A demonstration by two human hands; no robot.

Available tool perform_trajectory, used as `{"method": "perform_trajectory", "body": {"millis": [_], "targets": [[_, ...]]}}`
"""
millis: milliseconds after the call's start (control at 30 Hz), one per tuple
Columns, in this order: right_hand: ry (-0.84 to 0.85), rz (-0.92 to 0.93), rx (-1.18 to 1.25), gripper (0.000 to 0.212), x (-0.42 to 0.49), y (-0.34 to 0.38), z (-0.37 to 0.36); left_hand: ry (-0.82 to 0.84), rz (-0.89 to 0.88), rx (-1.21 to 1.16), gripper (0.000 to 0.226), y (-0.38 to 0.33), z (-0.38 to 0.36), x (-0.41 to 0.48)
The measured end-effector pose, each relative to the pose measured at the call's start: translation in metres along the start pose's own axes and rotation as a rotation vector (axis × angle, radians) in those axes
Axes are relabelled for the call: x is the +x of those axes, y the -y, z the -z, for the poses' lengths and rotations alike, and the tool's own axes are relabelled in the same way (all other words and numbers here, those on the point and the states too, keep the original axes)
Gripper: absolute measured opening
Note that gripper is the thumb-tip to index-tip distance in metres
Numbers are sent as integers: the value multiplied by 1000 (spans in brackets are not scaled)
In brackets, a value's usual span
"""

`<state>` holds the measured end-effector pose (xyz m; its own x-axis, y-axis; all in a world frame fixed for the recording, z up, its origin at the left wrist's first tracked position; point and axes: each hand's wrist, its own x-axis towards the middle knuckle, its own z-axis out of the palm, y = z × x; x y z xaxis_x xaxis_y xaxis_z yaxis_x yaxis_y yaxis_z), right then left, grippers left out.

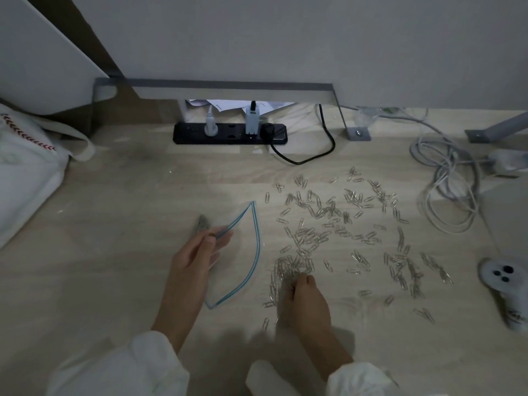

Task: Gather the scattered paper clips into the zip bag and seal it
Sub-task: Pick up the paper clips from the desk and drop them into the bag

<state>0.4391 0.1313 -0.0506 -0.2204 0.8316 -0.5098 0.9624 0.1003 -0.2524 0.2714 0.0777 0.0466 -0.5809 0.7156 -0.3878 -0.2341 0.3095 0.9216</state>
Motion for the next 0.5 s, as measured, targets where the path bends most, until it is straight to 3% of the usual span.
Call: {"method": "perform_trajectory", "body": {"millis": [133,200,333,500], "targets": [[37,20,13,26,0,-5,6,0,-6,9,28,0,-5,-2],[9,-1,211,17,-3,-10,14,6,-5,7,28,0,-8,-2],[-14,-79,576,30,-10,-13,42,25,1,2,27,3,-12,-1],[-56,49,953,15,-23,10,86,39,8,26,28,7,-18,-1]]}}
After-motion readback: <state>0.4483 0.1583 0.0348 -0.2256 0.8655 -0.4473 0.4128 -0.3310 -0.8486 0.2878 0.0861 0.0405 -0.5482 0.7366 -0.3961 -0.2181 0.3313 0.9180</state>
